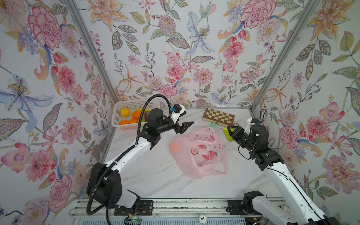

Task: Untie the knot of the plastic bag and take out the fruit
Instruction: Pick up the fruit from the plastic bag, then place the fruit in the basket.

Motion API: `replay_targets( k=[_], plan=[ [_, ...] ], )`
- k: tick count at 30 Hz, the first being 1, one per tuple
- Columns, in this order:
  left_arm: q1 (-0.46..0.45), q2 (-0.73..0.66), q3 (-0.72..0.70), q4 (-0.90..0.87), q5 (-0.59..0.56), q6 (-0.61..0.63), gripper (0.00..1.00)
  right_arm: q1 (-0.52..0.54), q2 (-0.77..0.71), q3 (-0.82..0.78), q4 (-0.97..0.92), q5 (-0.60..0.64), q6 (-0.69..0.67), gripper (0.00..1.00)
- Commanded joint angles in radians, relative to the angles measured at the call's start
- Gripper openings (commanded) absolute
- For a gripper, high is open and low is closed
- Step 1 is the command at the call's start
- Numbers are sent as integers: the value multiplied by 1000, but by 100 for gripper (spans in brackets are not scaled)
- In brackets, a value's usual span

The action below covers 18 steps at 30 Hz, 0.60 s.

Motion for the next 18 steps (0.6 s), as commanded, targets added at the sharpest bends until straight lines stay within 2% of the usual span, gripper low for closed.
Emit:
replay_targets(
  k=[1,5,7,10,15,18],
  plan=[
    [-39,-55,-38,134,71,192,81,8,57,103,68,-133,33,30],
    [-50,-69,-37,178,64,294,83,64,151,209,98,-175,67,31],
    [-69,-79,-38,171,39,386,86,102,191,248,106,-169,96,32],
    [-112,-92,-41,129,-42,606,90,144,257,292,120,-169,209,32],
    [-165,-83,-29,50,-152,944,90,199,336,333,203,-183,356,33],
    [-189,-67,-23,38,-181,1056,90,222,363,360,200,-164,380,33]
  ],
)
